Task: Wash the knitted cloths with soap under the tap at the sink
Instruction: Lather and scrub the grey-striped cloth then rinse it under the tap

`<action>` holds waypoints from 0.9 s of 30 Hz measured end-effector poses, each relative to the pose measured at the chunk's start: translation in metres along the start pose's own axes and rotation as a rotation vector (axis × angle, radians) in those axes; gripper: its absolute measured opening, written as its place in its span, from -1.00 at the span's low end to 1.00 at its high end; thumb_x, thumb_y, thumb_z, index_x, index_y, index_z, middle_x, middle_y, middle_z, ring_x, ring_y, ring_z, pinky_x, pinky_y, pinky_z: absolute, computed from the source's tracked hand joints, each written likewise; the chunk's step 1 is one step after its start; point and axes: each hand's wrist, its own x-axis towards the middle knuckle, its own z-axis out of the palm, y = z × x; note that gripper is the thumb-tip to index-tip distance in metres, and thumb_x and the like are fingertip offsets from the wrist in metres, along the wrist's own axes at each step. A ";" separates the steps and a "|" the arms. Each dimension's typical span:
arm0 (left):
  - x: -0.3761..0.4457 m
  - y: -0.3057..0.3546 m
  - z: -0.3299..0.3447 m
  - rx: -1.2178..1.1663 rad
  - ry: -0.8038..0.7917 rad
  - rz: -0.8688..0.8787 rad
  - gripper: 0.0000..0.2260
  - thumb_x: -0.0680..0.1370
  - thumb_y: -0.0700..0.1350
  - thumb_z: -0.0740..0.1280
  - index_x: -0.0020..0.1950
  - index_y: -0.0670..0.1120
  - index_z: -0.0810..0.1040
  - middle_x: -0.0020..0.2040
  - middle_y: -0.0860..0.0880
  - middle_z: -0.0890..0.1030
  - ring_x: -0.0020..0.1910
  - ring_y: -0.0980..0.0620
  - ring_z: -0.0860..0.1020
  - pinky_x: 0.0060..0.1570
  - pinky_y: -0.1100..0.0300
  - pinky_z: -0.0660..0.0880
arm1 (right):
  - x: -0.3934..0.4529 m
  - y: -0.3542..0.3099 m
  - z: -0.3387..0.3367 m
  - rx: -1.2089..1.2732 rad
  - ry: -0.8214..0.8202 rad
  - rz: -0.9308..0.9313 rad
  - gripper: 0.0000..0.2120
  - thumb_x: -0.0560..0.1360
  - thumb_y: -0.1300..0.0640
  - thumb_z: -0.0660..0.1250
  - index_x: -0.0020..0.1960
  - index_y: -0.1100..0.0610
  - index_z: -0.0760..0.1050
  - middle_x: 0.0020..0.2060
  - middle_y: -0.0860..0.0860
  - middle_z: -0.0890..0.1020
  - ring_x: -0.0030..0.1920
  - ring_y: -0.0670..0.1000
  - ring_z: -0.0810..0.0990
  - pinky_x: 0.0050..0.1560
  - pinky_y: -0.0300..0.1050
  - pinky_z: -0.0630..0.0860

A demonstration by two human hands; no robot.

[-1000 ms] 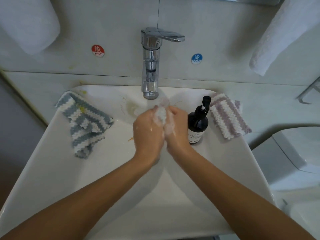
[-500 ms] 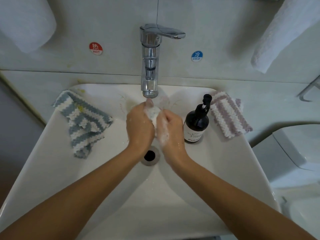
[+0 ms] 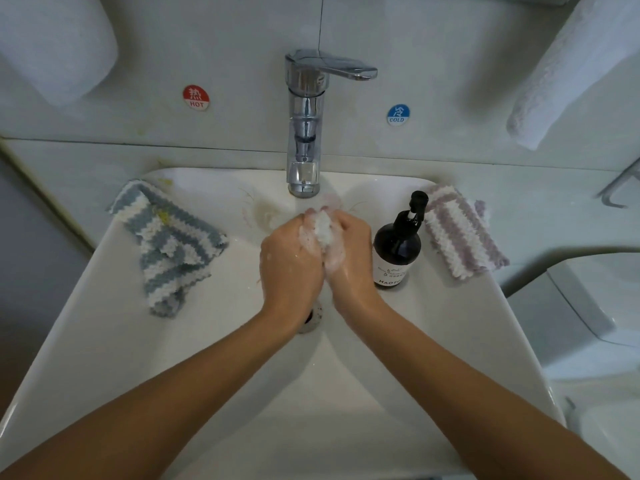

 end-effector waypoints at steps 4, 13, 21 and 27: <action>0.002 -0.003 -0.003 -0.055 0.011 -0.103 -0.61 0.67 -0.07 0.14 -0.36 0.00 0.42 -0.41 0.02 0.51 -0.41 0.06 0.49 -0.38 0.19 0.37 | -0.012 0.007 -0.003 -0.059 -0.070 -0.033 -0.64 0.56 0.26 0.24 -0.40 0.11 0.34 -0.48 -0.01 0.39 -0.37 -0.03 0.36 -0.38 -0.13 0.28; 0.028 0.000 -0.018 -0.066 -0.200 -0.045 -0.64 0.60 0.01 0.28 -0.37 -0.09 0.43 -0.45 0.06 0.50 -0.44 0.08 0.45 -0.32 0.08 0.41 | 0.007 -0.004 -0.018 -0.121 -0.130 0.023 -0.70 0.59 0.14 0.23 -0.16 0.35 0.54 -0.30 0.26 0.58 -0.29 0.05 0.51 -0.28 -0.09 0.41; 0.049 0.010 -0.041 -0.094 -0.392 -0.128 -0.65 0.57 0.03 0.34 -0.34 -0.10 0.37 -0.58 0.12 0.33 -0.57 0.12 0.24 -0.58 0.29 0.17 | 0.006 -0.033 -0.039 -0.159 -0.363 0.172 -0.62 0.59 -0.15 0.21 -0.20 0.11 0.52 -0.59 -0.15 0.42 -0.61 -0.19 0.30 -0.59 -0.34 0.19; 0.061 0.006 -0.061 0.001 -0.557 -0.161 -0.79 0.48 -0.02 0.46 -0.28 -0.04 0.50 -0.52 0.06 0.42 -0.50 0.02 0.31 -0.45 0.16 0.22 | 0.010 -0.030 -0.045 -0.303 -0.452 0.122 -0.73 0.50 0.07 0.40 -0.04 0.31 0.60 -0.36 0.02 0.56 -0.36 -0.04 0.48 -0.34 -0.20 0.36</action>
